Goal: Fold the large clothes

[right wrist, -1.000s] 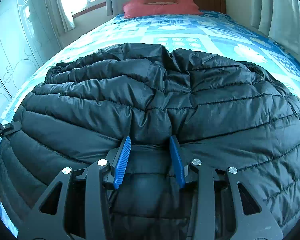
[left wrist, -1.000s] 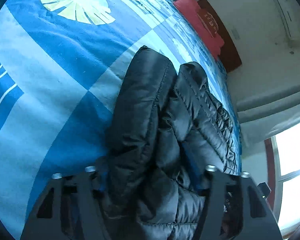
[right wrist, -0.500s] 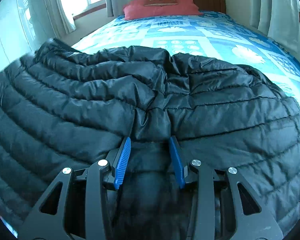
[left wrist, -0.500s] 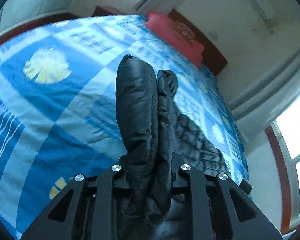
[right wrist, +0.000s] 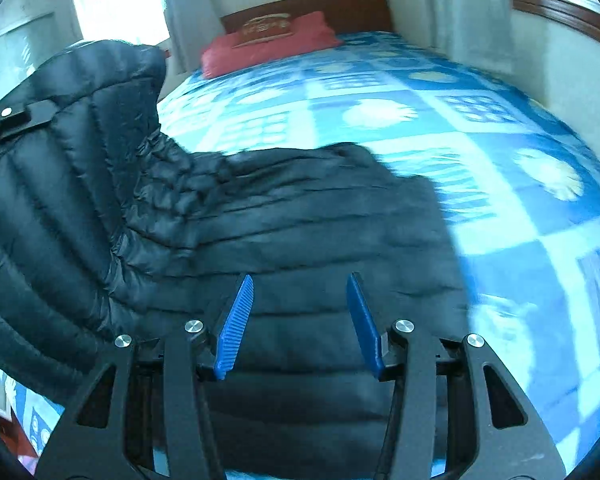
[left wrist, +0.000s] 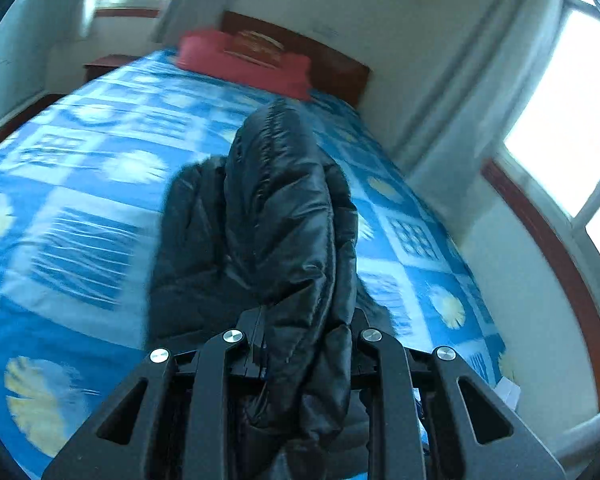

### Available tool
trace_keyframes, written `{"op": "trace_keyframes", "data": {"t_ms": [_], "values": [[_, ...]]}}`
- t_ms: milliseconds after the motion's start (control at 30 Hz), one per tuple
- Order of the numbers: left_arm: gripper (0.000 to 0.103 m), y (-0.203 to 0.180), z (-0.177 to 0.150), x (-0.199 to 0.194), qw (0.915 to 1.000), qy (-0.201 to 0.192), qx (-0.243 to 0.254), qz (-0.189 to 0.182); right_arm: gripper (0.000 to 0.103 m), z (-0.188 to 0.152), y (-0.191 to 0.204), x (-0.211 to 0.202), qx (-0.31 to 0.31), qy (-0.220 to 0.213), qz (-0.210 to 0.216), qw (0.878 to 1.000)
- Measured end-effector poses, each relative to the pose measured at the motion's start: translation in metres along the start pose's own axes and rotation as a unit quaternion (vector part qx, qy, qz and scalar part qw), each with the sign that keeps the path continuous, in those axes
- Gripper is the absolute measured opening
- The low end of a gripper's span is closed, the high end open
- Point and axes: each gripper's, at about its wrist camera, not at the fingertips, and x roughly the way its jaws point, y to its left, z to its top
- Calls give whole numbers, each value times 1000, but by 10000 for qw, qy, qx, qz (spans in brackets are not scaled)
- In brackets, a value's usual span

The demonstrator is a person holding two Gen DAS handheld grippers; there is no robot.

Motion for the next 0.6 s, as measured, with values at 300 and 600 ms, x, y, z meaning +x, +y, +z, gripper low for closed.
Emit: {"op": "trace_keyframes", "data": {"t_ms": [300, 600], "values": [[23, -69, -71, 110, 9936, 923, 642, 104, 49, -28, -80, -18, 639, -13, -450, 9969], [46, -92, -84, 98, 9933, 814, 817, -5, 49, -44, -109, -22, 1009, 41, -446, 9939]]}}
